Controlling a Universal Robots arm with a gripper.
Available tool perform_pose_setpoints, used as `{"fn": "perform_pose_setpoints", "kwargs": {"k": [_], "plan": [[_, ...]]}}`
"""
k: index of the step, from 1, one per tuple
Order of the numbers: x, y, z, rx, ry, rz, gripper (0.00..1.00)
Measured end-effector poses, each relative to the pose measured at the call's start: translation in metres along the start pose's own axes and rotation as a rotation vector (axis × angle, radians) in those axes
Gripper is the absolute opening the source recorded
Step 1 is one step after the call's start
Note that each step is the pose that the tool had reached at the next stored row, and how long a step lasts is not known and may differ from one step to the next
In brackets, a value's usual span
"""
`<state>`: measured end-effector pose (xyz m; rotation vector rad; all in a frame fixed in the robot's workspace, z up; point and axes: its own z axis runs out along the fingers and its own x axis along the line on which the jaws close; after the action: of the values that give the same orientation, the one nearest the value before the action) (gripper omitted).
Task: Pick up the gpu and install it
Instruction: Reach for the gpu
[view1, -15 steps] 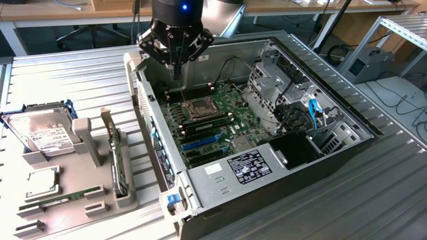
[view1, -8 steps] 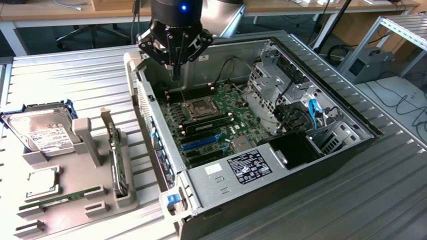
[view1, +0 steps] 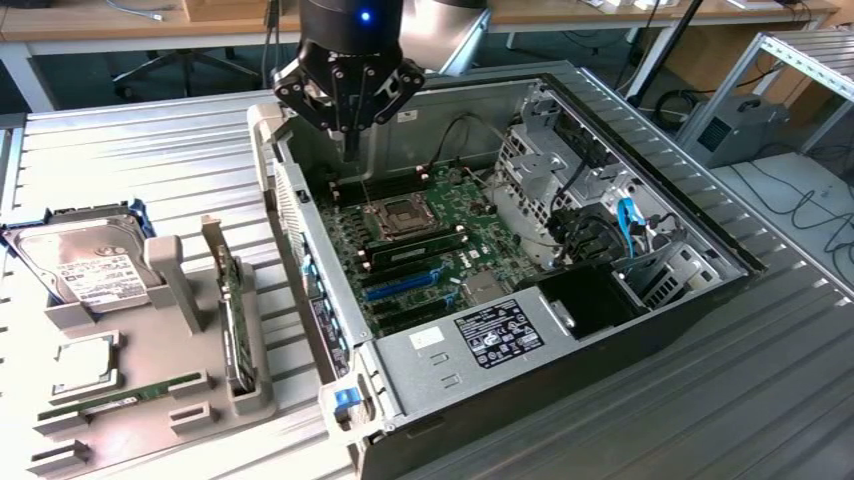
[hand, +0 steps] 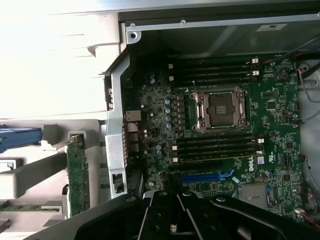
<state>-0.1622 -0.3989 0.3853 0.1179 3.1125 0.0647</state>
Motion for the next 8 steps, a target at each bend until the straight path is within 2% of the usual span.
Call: {"fn": "perform_pose_setpoints", "kwargs": {"k": [8], "plan": [[0.0022,-0.0002,0.0005,0.0000,0.0000,0.000,0.11]]}}
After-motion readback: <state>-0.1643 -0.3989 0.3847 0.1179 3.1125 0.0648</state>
